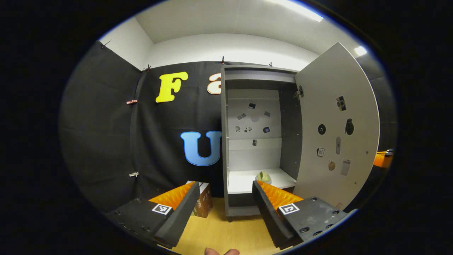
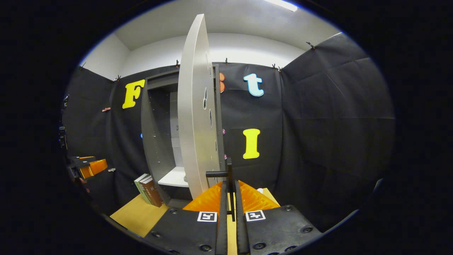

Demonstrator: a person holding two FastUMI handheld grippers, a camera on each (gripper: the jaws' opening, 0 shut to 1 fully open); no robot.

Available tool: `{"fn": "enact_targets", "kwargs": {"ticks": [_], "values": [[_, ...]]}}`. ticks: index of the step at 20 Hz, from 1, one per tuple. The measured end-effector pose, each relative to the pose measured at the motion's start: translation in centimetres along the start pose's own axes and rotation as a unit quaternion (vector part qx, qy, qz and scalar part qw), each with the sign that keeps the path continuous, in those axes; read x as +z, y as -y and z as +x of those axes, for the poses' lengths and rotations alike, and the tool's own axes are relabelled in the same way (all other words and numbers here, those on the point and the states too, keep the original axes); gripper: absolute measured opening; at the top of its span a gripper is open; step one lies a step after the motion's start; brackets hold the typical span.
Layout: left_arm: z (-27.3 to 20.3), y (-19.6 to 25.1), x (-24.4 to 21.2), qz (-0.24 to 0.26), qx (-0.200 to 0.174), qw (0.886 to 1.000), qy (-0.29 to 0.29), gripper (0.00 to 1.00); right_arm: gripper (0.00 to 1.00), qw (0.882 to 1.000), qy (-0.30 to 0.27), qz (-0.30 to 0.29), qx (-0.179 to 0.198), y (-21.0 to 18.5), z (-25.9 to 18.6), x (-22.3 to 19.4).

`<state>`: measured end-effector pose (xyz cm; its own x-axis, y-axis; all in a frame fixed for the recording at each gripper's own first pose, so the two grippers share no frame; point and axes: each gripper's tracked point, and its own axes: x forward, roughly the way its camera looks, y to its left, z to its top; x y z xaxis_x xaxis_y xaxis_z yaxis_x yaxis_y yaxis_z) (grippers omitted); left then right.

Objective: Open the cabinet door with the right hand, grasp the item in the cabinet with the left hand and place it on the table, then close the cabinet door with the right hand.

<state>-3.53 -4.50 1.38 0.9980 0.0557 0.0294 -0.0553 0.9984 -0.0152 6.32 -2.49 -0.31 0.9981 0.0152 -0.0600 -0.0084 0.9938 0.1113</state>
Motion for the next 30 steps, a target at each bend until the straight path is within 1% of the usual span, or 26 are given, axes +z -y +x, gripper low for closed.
{"fn": "enact_targets", "kwargs": {"ticks": [1, 3, 5, 6, 7, 8, 9, 10, 11, 12, 13, 14, 15, 17, 18, 21, 25, 27, 29, 30], "values": [[0.1, 0.3, 0.0, 0.0, -0.002, 1.0, 0.0, 0.91, 0.14, 1.0, -0.001, 0.003, 0.007, -0.2, -0.1, 0.1], [0.5, 1.1, 0.0, 0.001, -0.006, 1.0, -0.001, 0.91, 0.14, 1.0, 0.001, 0.001, 0.01, 0.1, -0.1, 0.4], [1.2, 2.2, 0.2, -0.001, -0.02, 1.0, -0.002, 0.91, 0.15, 1.0, 0.004, 0.0, 0.02, 0.2, -0.6, 0.8], [1.5, 2.8, 0.3, -0.005, -0.028, 1.0, -0.003, 0.94, 0.14, 1.0, 0.005, 0.0, 0.024, 0.4, -0.9, 1.1], [1.8, 3.3, 0.3, -0.009, -0.034, 0.999, -0.004, 0.94, 0.14, 1.0, 0.009, 0.001, 0.023, 1.0, -1.2, 1.6], [2.3, 3.8, 0.4, -0.015, -0.039, 0.999, -0.007, 0.94, 0.05, 1.0, 0.016, 0.002, 0.016, 2.0, -1.4, 2.2], [2.9, 4.2, 0.4, -0.02, -0.045, 0.999, -0.009, 0.94, 0.14, 1.0, 0.023, 0.003, 0.009, 3.0, -1.7, 2.9], [3.6, 4.8, 0.5, -0.024, -0.053, 0.998, -0.013, 0.94, 0.2, 1.0, 0.027, -0.001, -0.01, 4.5, -1.3, 2.8], [4.4, 5.5, 0.6, -0.025, -0.06, 0.998, -0.015, 0.92, 0.25, 0.999, 0.025, -0.005, -0.028, 6.1, -1.2, 2.4], [5.3, 6.1, 0.8, -0.022, -0.066, 0.997, -0.016, 0.91, 0.5, 0.999, 0.018, -0.006, -0.044, 7.6, -0.6, 1.5], [6.3, 6.8, 0.7, -0.018, -0.075, 0.997, -0.018, 0.94, 0.74, 0.998, 0.019, 0.0, -0.051, 8.1, -0.3, 0.7], [7.6, 8.0, 0.5, -0.009, -0.09, 0.996, -0.025, 0.93, 0.99, 0.998, 0.025, 0.007, -0.059, 9.1, -0.2, 1.7], [8.8, 9.2, 0.1, 0.002, -0.105, 0.994, -0.032, 0.91, 0.98, 0.997, 0.025, 0.01, -0.068, 10.0, 0.2, 1.6], [11.6, 12.1, -1.3, 0.011, -0.151, 0.987, -0.057, 0.9, 0.98, 0.997, 0.011, 0.015, -0.077, 11.5, 0.4, 0.3], [13.1, 13.2, -1.7, 0.014, -0.165, 0.984, -0.07, 0.91, 0.98, 0.996, 0.008, 0.017, -0.087, 12.4, 0.5, -0.2], [17.7, 14.9, -2.6, 0.034, -0.179, 0.978, -0.104, 0.89, 0.98, 0.993, 0.026, 0.005, -0.114, 15.3, 0.5, 0.4], [24.4, 17.1, -5.0, 0.053, -0.191, 0.968, -0.156, 0.88, 0.98, 0.991, 0.007, -0.02, -0.129, 17.7, 1.1, -1.2], [27.3, 18.2, -6.3, 0.049, -0.193, 0.964, -0.177, 0.87, 0.98, 0.99, 0.006, -0.027, -0.137, 19.1, 1.7, -1.4], [30.2, 18.7, -7.8, 0.048, -0.194, 0.96, -0.197, 0.84, 0.98, 0.99, -0.007, -0.03, -0.14, 20.1, 2.3, -2.3], [31.6, 19.0, -8.7, 0.043, -0.194, 0.958, -0.208, 0.8, 1.0, 0.99, -0.013, -0.029, -0.14, 20.6, 2.6, -2.8]]}}
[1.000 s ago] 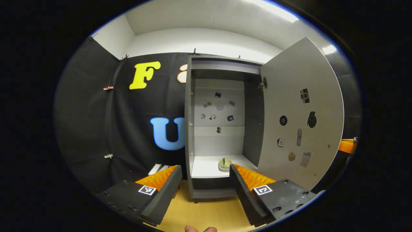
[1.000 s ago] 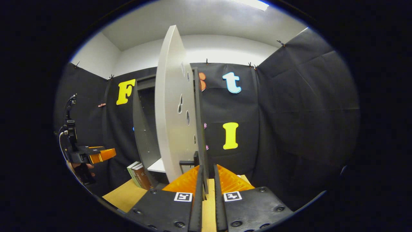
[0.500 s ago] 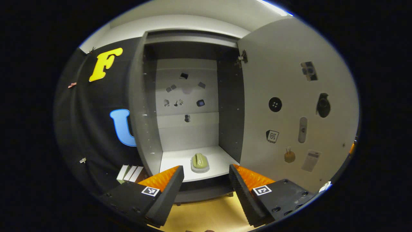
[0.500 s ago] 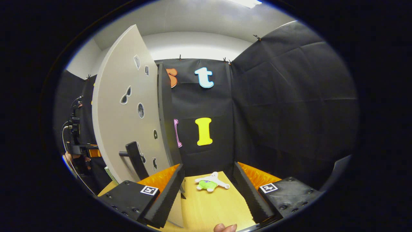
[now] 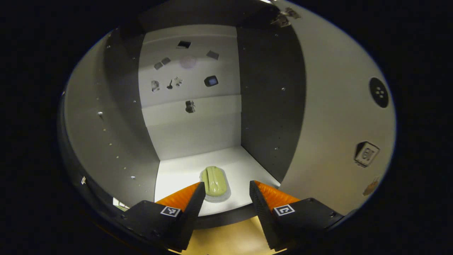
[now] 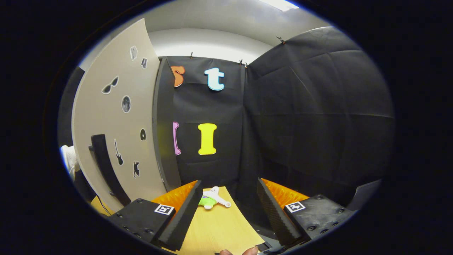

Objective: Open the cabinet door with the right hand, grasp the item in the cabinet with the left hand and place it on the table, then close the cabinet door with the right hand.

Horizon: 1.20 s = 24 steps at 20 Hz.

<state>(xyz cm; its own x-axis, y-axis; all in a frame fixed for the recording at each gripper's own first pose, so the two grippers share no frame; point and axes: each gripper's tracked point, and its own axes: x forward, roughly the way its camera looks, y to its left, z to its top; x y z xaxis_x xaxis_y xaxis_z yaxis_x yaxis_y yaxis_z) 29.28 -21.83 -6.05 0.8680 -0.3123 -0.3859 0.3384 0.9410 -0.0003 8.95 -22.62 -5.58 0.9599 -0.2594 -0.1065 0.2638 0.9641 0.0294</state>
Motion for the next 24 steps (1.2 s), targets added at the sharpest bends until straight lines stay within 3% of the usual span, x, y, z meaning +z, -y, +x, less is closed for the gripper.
{"fn": "enact_targets", "kwargs": {"ticks": [3, 6, 12, 14, 17, 20, 24], "values": [[4.0, -1.3, -0.8, -0.032, 0.002, 0.999, -0.032, 0.72, 0.98, 1.0, -0.009, 0.004, 0.001, 0.9, 1.3, -0.6], [7.3, -3.1, -1.3, -0.028, 0.024, 0.998, -0.049, 0.67, 0.98, 1.0, -0.013, 0.001, -0.001, 1.7, 2.5, -0.9], [11.7, -4.2, -3.4, -0.045, 0.03, 0.995, -0.086, 0.55, 0.98, 1.0, -0.018, -0.001, 0.004, 1.9, 4.5, -1.2], [12.4, -4.6, -3.8, -0.045, 0.035, 0.994, -0.091, 0.45, 0.98, 1.0, -0.02, 0.002, 0.005, 2.0, 4.8, -1.3], [12.6, -4.9, -3.6, -0.053, 0.039, 0.994, -0.083, 0.4, 0.98, 1.0, -0.02, 0.0, 0.003, 2.0, 4.9, -1.3], [11.8, -5.2, -3.6, -0.047, 0.045, 0.994, -0.085, 0.23, 0.98, 1.0, -0.019, -0.006, 0.003, 1.6, 4.7, -1.2], [9.5, -5.0, -3.0, -0.05, 0.033, 0.996, -0.071, 0.2, 0.98, 1.0, -0.016, -0.007, 0.004, 0.7, 3.7, -0.9]]}}
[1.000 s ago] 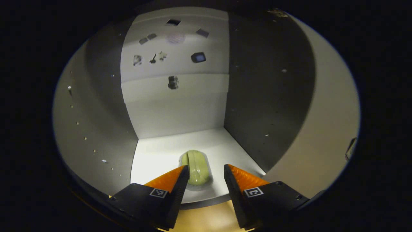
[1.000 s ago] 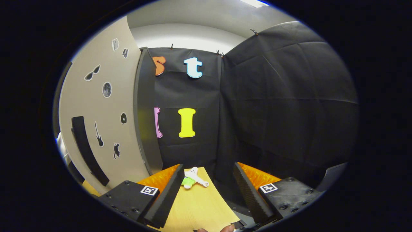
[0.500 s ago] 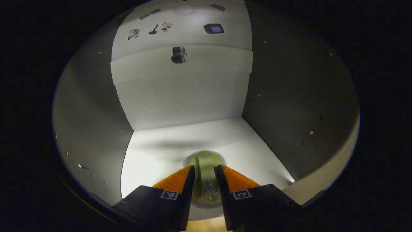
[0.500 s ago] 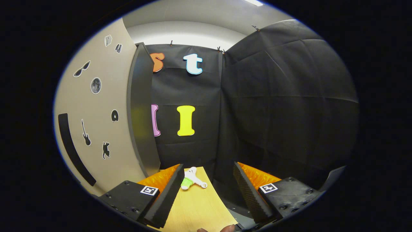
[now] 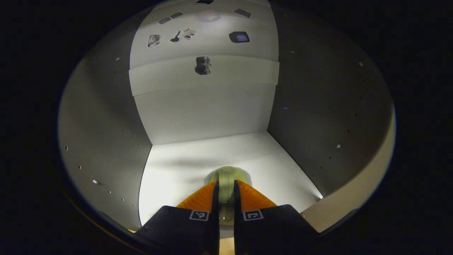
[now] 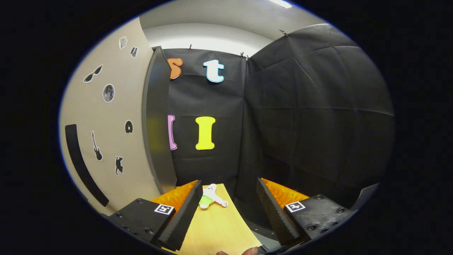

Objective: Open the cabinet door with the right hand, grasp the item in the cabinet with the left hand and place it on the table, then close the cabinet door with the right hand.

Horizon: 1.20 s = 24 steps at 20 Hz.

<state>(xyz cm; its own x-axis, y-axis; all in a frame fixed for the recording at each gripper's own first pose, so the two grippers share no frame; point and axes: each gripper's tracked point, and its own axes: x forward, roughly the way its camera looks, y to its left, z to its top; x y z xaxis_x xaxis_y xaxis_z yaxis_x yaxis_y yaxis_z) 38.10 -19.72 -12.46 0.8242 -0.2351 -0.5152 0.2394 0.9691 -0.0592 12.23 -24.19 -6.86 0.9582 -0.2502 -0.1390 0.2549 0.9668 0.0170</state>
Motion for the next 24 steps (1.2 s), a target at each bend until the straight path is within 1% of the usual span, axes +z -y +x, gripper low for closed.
{"fn": "enact_targets", "kwargs": {"ticks": [3, 6, 12, 16, 18, 21, 22, 24], "values": [[-3.0, 0.2, -0.3, -0.005, -0.013, 1.0, 0.013, 0.2, 0.98, 1.0, 0.01, 0.005, 0.001, -0.9, -1.2, 0.9], [-6.8, 0.5, -1.2, 0.001, -0.025, 0.999, 0.027, 0.2, 0.98, 1.0, 0.01, 0.018, 0.01, -2.5, -2.6, 1.0], [-14.2, 0.6, -5.0, 0.01, -0.028, 0.998, 0.054, 0.2, 0.98, 0.999, 0.017, 0.018, 0.02, -5.4, -4.9, 1.4], [-17.8, 1.2, -9.8, 0.022, -0.021, 0.998, 0.061, 0.2, 0.98, 1.0, 0.021, 0.01, 0.021, -6.4, -5.9, 1.6], [-19.0, 1.6, -12.5, 0.018, -0.018, 0.998, 0.062, 0.2, 0.98, 0.999, 0.022, 0.009, 0.021, -6.8, -6.3, 1.8], [-19.7, 2.3, -16.6, 0.015, -0.013, 0.998, 0.067, 0.2, 0.98, 0.999, 0.024, 0.011, 0.02, -7.2, -6.5, 2.0], [-19.8, 2.8, -18.0, 0.016, -0.015, 0.997, 0.067, 0.22, 0.98, 0.999, 0.026, 0.01, 0.02, -7.3, -6.7, 2.1], [-19.9, 3.5, -21.1, 0.007, -0.011, 0.998, 0.066, 0.2, 0.98, 0.999, 0.026, 0.006, 0.02, -7.5, -6.8, 2.1]]}}
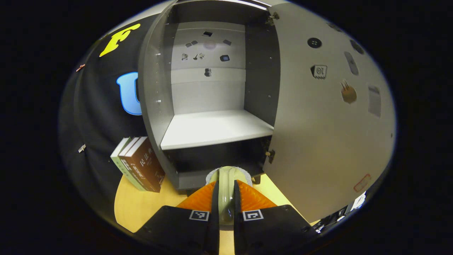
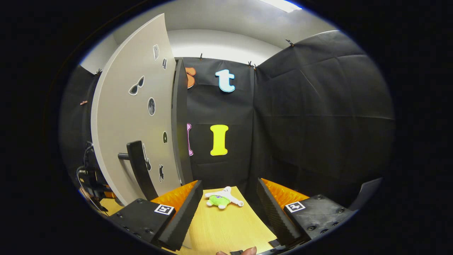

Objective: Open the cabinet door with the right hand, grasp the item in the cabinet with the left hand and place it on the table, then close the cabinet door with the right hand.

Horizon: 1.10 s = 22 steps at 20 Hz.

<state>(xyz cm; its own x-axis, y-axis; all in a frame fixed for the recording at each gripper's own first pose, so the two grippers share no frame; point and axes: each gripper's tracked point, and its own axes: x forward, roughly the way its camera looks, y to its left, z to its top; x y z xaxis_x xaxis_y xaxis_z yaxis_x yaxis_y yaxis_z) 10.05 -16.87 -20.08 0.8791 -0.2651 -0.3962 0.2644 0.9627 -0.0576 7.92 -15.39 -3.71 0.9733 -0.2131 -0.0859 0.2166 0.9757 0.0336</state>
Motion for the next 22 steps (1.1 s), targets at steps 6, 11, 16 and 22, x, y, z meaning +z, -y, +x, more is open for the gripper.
{"fn": "enact_targets", "kwargs": {"ticks": [6, 11, 16, 22], "values": [[1.3, 1.1, -10.4, -0.027, 0.03, 0.999, -0.025, 0.2, 0.98, 1.0, 0.001, -0.006, 0.0, -0.1, -0.1, 0.1], [3.1, 1.7, -17.8, -0.019, 0.048, 0.997, -0.049, 0.2, 0.98, 1.0, -0.003, -0.011, 0.001, 0.0, 0.2, -0.2], [4.7, 2.7, -24.1, -0.012, 0.05, 0.995, -0.085, 0.2, 0.98, 1.0, -0.008, -0.019, 0.006, 0.1, 0.8, -0.4], [6.4, 4.1, -27.9, 0.006, 0.051, 0.993, -0.102, 0.2, 0.99, 0.999, -0.018, -0.032, 0.013, -0.1, 1.6, -1.0]]}}
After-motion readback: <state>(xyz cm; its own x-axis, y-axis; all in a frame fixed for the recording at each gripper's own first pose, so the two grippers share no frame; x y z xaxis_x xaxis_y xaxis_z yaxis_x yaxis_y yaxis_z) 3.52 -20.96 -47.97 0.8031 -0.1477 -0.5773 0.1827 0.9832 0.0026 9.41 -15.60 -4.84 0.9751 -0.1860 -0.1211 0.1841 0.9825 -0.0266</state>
